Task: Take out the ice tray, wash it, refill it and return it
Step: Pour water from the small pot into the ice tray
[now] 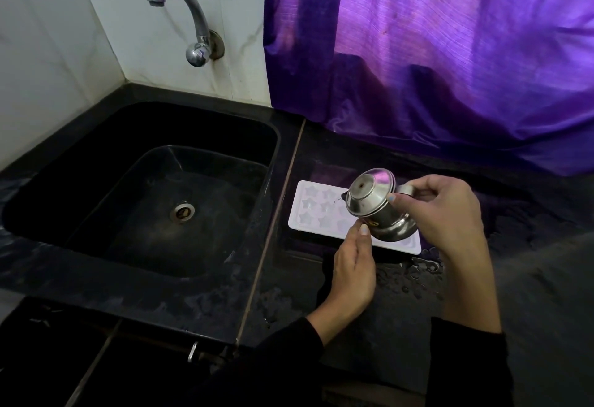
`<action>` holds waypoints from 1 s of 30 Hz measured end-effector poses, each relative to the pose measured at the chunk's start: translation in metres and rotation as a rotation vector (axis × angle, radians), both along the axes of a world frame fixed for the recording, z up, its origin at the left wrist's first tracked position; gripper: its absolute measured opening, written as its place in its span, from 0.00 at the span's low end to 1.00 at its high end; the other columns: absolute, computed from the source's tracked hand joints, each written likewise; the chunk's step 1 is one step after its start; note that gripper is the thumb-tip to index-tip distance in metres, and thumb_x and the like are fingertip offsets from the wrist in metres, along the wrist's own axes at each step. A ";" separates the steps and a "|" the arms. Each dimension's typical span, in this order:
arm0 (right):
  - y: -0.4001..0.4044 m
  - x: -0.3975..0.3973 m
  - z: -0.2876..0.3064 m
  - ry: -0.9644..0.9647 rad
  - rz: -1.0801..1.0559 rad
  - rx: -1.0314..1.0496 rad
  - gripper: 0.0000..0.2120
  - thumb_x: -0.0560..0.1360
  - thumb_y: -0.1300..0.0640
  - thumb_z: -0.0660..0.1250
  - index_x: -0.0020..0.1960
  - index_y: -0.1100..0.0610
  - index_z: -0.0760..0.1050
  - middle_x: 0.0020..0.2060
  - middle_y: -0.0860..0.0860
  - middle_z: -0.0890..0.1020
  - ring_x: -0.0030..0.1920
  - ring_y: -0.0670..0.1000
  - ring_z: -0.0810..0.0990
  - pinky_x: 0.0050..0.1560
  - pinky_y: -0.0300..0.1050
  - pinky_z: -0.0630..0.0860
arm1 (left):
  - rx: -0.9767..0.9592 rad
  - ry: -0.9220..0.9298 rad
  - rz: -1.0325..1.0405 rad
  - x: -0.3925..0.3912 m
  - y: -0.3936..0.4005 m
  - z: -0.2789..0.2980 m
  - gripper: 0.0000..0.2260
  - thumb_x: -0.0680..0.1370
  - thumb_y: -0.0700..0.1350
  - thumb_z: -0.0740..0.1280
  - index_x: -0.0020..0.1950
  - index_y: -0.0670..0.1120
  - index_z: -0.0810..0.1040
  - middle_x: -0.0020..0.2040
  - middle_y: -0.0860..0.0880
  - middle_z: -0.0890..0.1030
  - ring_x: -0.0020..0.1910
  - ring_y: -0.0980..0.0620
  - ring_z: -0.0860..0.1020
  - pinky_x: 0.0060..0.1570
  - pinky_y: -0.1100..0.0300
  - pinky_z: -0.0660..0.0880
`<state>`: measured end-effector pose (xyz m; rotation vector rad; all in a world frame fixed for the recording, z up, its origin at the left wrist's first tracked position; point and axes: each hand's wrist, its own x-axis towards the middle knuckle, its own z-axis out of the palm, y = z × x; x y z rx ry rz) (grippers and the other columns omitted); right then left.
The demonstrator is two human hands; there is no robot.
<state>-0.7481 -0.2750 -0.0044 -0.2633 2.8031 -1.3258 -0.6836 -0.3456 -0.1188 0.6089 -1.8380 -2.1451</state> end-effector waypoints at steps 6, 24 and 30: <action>-0.001 0.000 0.000 0.002 0.002 0.020 0.07 0.66 0.50 0.77 0.38 0.50 0.79 0.36 0.47 0.84 0.43 0.53 0.83 0.50 0.58 0.79 | 0.011 -0.012 0.010 -0.001 0.000 -0.003 0.34 0.71 0.69 0.49 0.69 0.52 0.71 0.65 0.55 0.76 0.67 0.58 0.71 0.68 0.49 0.67; 0.003 0.002 0.008 -0.056 -0.013 -0.159 0.05 0.64 0.55 0.77 0.36 0.51 0.81 0.32 0.51 0.85 0.39 0.57 0.85 0.50 0.64 0.80 | -0.050 0.062 -0.008 0.007 -0.011 0.011 0.16 0.83 0.53 0.50 0.68 0.56 0.70 0.63 0.58 0.77 0.64 0.64 0.72 0.66 0.60 0.68; -0.009 0.007 0.011 -0.070 -0.013 -0.196 0.11 0.57 0.46 0.74 0.39 0.45 0.81 0.34 0.50 0.85 0.41 0.56 0.85 0.50 0.64 0.80 | -0.060 0.062 -0.014 0.009 -0.022 0.013 0.20 0.82 0.56 0.50 0.72 0.53 0.68 0.67 0.56 0.75 0.67 0.61 0.70 0.69 0.54 0.67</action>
